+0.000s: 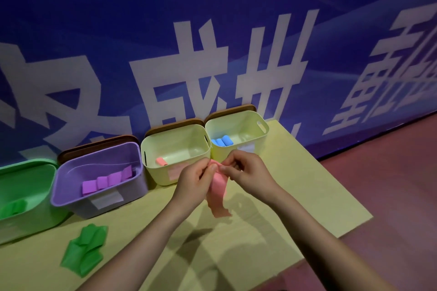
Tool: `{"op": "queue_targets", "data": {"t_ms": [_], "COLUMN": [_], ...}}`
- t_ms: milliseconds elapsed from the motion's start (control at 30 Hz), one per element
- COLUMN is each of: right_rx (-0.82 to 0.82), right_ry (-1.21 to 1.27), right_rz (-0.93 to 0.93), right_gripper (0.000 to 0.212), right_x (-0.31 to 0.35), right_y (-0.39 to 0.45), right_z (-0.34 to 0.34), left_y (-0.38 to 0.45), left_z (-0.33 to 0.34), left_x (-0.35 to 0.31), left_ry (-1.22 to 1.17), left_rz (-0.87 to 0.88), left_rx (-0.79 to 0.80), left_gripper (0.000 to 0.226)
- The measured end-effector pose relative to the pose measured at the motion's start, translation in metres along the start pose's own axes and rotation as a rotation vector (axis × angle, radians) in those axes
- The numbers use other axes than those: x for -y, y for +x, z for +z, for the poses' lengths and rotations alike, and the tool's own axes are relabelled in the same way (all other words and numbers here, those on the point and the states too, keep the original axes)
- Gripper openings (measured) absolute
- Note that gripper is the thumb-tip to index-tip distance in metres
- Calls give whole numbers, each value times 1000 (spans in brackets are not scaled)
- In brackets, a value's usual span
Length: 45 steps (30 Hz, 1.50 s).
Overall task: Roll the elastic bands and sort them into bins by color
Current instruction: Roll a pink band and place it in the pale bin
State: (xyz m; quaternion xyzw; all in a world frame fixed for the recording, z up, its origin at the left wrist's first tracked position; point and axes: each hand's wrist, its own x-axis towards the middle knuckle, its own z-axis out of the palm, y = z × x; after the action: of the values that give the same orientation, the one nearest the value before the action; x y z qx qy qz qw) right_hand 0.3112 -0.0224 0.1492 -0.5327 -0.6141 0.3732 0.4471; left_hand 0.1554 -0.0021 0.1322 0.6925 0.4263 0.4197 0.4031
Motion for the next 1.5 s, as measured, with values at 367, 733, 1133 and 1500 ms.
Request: {"op": "queue_targets", "data": {"t_ms": [367,733,1133,1500], "right_rx": [-238,-117,-240,-261], "right_ry": [-359,-167,-5,54], "right_rz": [-367,-214,61,37], "right_gripper": [6,19,11,13], "right_x": [-6,-4,-12,-13], "right_y": [-13,-38,-48,-66], "right_z": [-10,-25,-17,-31], "left_y": [0,-14,-21,-27], "left_z": [9,22,36,48], "left_x": [-20,-23,-28,-40], "left_ry": [-674,-596,-315,-242], "left_rz": [-472,-386,-280,-198], "left_rx": [61,134,42,136], "left_gripper": [22,24,20,21]}}
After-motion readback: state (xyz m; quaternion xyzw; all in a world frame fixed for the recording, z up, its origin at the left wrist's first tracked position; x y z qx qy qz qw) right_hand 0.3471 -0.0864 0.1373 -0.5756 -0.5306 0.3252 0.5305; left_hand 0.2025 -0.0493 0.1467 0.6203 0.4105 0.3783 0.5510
